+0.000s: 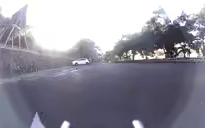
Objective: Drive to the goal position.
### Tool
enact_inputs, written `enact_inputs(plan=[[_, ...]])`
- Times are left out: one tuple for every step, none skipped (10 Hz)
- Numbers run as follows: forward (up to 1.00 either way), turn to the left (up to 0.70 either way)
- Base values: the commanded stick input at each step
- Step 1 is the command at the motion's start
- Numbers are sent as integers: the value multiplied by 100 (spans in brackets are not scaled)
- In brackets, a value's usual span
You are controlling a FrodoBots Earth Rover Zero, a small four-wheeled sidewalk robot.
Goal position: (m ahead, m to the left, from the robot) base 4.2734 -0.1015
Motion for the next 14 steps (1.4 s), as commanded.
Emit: enact_inputs(plan=[[50,-29],[50,-49],[50,-35],[50,-21],[50,-5],[50,0],[50,-13],[50,-33],[50,-41],[50,0],[50,0],[50,0],[50,-6],[50,-37]])
